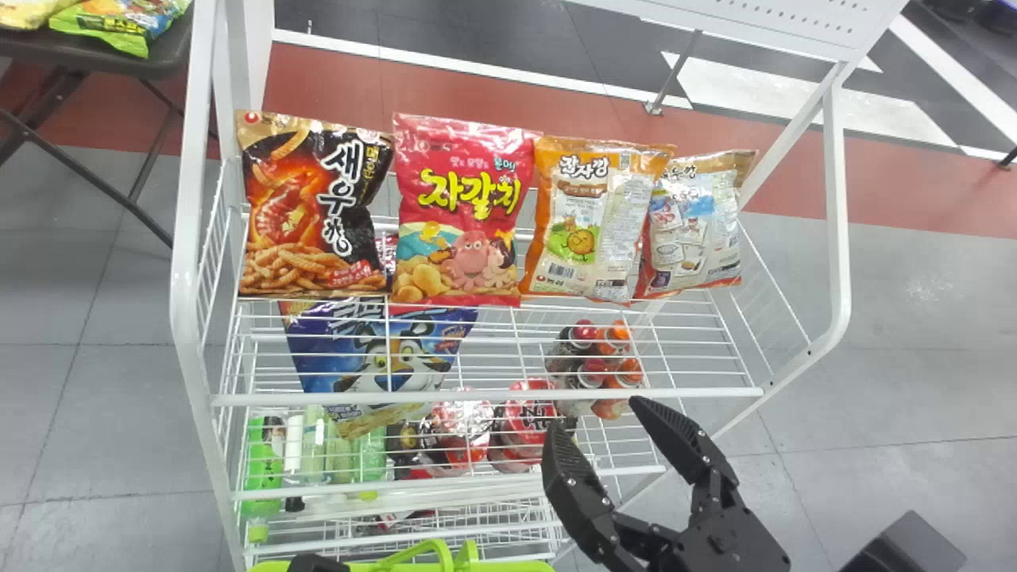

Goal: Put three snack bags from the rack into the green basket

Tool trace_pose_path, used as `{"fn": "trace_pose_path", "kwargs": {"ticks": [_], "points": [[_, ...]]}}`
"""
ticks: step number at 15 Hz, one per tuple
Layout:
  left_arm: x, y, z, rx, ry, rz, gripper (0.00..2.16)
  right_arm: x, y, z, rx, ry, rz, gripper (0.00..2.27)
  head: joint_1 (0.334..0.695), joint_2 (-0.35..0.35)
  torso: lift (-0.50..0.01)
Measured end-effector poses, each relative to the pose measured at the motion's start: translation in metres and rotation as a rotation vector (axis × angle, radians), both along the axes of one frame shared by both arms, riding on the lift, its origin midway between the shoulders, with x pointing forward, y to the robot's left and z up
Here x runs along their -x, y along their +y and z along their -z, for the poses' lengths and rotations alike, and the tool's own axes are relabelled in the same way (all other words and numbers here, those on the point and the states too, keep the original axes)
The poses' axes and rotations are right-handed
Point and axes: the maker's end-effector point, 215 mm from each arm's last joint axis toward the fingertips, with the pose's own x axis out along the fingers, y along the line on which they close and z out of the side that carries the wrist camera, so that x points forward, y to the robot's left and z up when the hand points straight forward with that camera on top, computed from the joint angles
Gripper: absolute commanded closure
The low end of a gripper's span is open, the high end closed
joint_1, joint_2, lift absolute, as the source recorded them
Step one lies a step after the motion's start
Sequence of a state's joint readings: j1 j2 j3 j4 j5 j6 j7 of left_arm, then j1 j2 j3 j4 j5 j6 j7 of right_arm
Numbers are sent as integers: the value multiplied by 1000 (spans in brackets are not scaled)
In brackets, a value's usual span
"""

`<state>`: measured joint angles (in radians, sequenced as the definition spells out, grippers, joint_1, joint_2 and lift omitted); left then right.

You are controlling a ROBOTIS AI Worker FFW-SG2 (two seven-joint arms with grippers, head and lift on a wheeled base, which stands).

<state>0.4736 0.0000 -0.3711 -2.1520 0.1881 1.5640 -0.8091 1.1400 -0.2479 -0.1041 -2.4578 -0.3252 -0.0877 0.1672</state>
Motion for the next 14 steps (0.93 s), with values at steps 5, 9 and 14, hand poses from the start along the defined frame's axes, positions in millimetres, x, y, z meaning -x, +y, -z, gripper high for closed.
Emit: {"fn": "trace_pose_path", "kwargs": {"ticks": [5,9,14], "points": [[2,-1,0,3,5,0,1416,-1,1,2,-1,0,-5,174,695,-350,0],[3,-1,-1,6,6,0,1416,-1,2,1,2,-2,-10,174,695,-350,0],[3,-1,-2,7,6,1,1416,-1,2,1,3,-4,-14,174,695,-350,0]]}}
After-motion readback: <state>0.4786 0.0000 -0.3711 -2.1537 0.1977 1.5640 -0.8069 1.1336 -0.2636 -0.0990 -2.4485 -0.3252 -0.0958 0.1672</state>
